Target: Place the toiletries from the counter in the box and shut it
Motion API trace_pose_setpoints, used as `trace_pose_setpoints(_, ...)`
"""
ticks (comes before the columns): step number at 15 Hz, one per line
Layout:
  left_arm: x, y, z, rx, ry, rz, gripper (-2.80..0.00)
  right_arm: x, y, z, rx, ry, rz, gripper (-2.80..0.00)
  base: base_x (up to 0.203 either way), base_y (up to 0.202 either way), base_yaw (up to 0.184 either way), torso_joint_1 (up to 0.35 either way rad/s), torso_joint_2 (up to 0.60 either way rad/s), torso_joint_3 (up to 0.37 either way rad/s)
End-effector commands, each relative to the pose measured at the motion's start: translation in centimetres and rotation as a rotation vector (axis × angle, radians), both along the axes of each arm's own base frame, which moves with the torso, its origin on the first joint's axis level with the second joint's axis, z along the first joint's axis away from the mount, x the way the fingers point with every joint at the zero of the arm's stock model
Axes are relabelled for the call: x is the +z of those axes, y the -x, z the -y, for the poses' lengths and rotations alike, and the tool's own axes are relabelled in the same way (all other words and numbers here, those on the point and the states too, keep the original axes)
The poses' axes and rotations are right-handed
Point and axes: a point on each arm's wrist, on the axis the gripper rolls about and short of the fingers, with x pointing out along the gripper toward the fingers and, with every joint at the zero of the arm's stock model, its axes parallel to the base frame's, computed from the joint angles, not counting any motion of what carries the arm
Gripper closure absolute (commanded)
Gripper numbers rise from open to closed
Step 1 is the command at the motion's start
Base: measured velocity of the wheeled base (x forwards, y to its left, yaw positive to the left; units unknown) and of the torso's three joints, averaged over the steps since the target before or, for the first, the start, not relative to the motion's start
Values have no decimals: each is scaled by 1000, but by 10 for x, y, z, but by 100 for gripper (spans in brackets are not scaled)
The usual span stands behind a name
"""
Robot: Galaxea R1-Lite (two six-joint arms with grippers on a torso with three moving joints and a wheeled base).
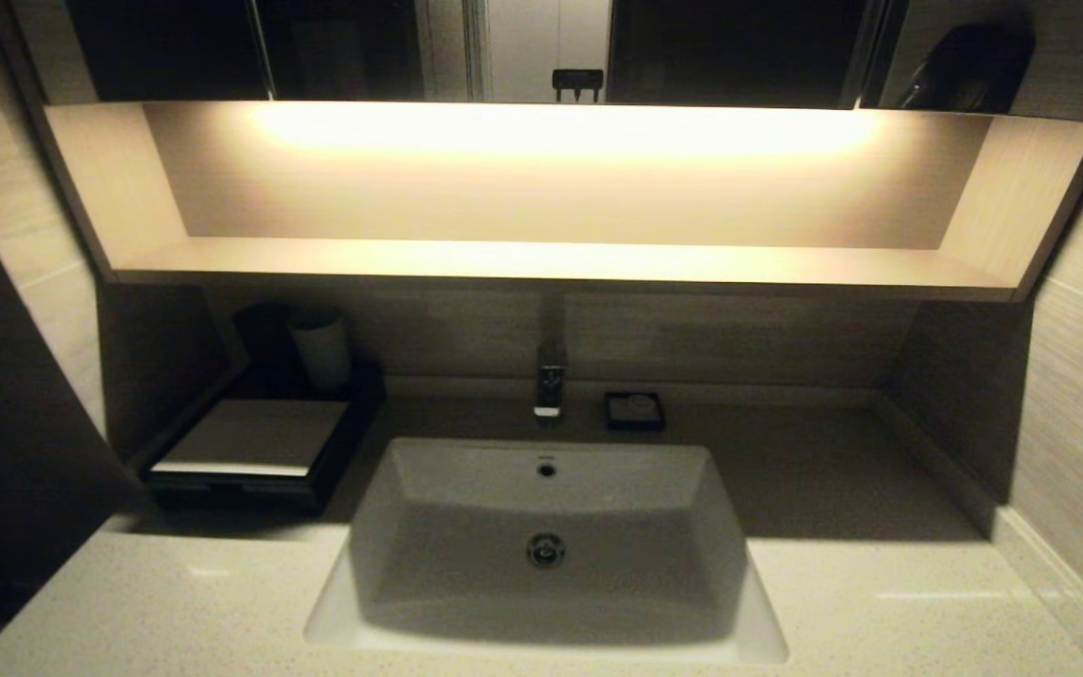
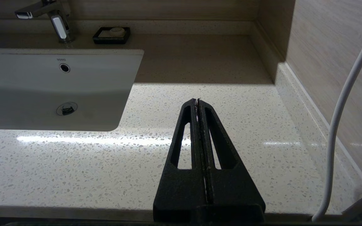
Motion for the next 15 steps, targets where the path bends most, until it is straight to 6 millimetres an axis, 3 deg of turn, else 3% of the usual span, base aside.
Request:
trace_pose_setpoints(1, -12, -8, 0, 0, -7, 31, 0, 0, 0, 0, 0, 0, 0, 0, 0, 0, 0, 0, 0, 0)
trace_pose_setpoints(6, -28, -16, 0, 1, -23, 32, 0, 0, 0, 0, 0, 0, 0, 0, 0, 0, 0, 0, 0, 0)
trace_pose_setpoints(15, -39, -16, 0, 19, -40, -66, 0, 0, 0, 0, 0, 0, 0, 0, 0, 0, 0, 0, 0, 0)
